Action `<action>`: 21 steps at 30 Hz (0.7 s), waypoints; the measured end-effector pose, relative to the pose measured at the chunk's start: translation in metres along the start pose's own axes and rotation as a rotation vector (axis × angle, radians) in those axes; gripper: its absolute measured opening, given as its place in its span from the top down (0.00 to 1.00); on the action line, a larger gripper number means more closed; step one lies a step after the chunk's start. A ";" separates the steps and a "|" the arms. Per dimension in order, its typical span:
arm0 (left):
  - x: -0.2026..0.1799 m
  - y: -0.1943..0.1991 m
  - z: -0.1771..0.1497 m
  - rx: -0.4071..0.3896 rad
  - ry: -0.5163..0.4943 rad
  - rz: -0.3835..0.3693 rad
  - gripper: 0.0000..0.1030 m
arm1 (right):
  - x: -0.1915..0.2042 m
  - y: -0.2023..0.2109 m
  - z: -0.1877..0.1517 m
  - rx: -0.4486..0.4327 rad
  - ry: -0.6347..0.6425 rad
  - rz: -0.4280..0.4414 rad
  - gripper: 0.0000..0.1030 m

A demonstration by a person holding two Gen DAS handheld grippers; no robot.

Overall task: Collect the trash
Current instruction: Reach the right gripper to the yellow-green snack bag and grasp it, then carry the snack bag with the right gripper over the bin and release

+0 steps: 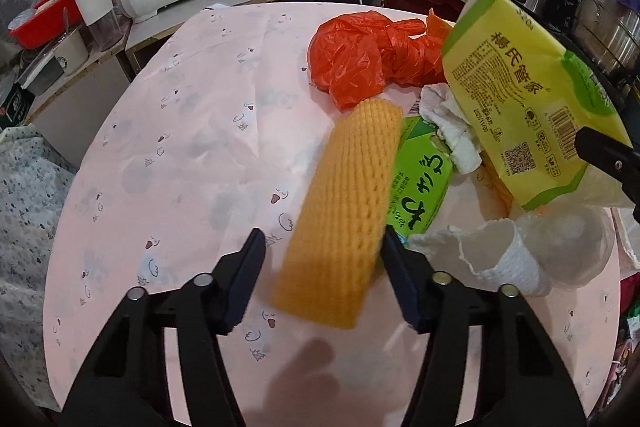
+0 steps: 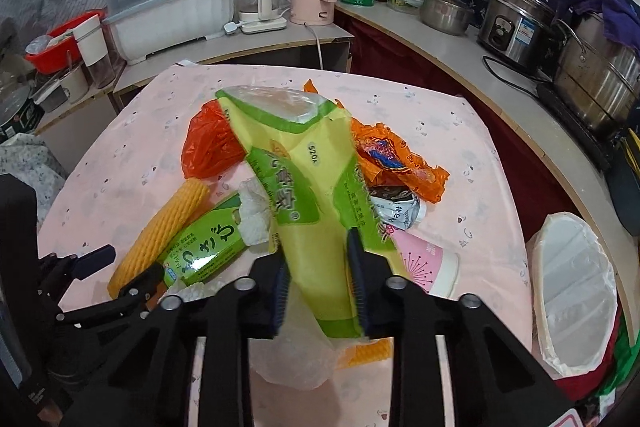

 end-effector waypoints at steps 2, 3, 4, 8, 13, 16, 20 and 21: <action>-0.001 0.002 0.001 -0.004 0.003 -0.016 0.71 | -0.002 0.001 -0.001 0.001 -0.008 0.007 0.86; -0.002 0.004 0.002 -0.008 0.000 -0.017 0.72 | -0.004 0.002 -0.001 -0.001 -0.012 0.012 0.86; -0.002 0.006 0.003 -0.016 0.001 -0.017 0.75 | -0.005 0.005 0.000 -0.008 -0.016 0.015 0.86; -0.006 0.020 0.009 -0.050 -0.001 -0.027 0.79 | -0.011 0.020 0.004 -0.046 -0.020 0.015 0.87; -0.018 0.047 0.017 -0.099 0.000 -0.049 0.80 | -0.030 0.049 0.010 -0.106 -0.049 0.003 0.87; -0.033 0.066 0.022 -0.131 -0.016 -0.070 0.80 | -0.044 0.068 0.012 -0.144 -0.069 -0.014 0.87; -0.064 0.088 0.028 -0.169 -0.059 -0.111 0.80 | -0.073 0.090 0.012 -0.181 -0.111 -0.048 0.87; -0.074 0.093 0.029 -0.176 -0.072 -0.123 0.80 | -0.080 0.095 0.011 -0.188 -0.123 -0.059 0.87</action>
Point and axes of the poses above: each gripper's, at about its wrist camera, not at the fingertips, and y roughly against the way its jaws point, x to its left, z to its top, the point moved 4 cm from there along -y, roughly the way its jaws point, and after that the axes turned 5 degrees about -x, right-handed, at the moved point
